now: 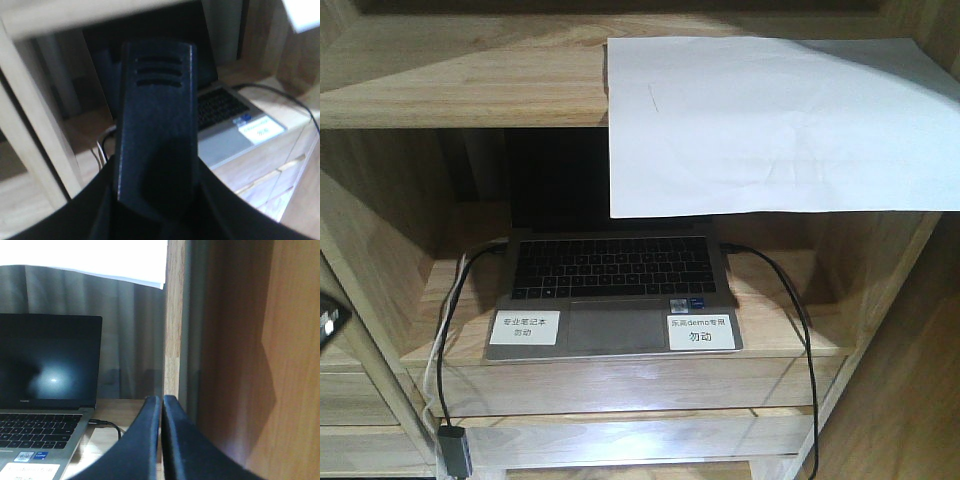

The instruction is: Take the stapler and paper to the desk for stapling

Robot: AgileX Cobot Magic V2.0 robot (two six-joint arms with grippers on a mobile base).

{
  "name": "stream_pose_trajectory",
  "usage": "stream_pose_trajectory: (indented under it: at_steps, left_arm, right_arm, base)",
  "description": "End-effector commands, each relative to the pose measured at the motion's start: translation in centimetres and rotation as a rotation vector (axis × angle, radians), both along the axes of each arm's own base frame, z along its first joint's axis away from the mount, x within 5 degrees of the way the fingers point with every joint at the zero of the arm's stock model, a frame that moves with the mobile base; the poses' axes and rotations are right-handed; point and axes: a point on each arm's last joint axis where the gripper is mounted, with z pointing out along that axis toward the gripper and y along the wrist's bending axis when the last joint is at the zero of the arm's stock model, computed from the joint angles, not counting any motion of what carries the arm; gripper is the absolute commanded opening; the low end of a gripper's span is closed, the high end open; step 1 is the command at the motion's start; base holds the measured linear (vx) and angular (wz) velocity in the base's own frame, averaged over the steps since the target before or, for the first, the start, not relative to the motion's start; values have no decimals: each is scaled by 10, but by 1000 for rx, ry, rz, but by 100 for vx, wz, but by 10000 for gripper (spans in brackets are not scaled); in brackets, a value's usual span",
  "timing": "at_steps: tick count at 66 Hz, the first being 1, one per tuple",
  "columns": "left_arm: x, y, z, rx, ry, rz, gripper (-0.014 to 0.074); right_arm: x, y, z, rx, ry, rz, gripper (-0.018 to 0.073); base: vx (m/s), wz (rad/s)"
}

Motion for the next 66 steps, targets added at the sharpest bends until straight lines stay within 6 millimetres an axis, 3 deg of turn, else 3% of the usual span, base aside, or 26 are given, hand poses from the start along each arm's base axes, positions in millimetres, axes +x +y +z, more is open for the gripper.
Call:
stream_pose_trajectory:
  at_steps: [1, 12, 19, 66]
  left_arm:
    - [-6, 2, 1, -69, -141, -3, -7]
    - [-22, 8, -26, -91, -168, -6, -7]
    - [-30, 12, -33, -104, -198, -6, -7]
    - [-34, 14, -33, -113, -223, -5, -7]
  right_arm:
    - [-2, 0, 6, -5, -81, 1, -9]
    - [-2, 0, 6, -5, -81, 1, -9]
    - [-2, 0, 6, -5, -81, 1, -9]
    - [-2, 0, 6, -5, -81, 1, -9]
  base:
    - [0, 0]
    - [0, 0]
    - [0, 0]
    - [0, 0]
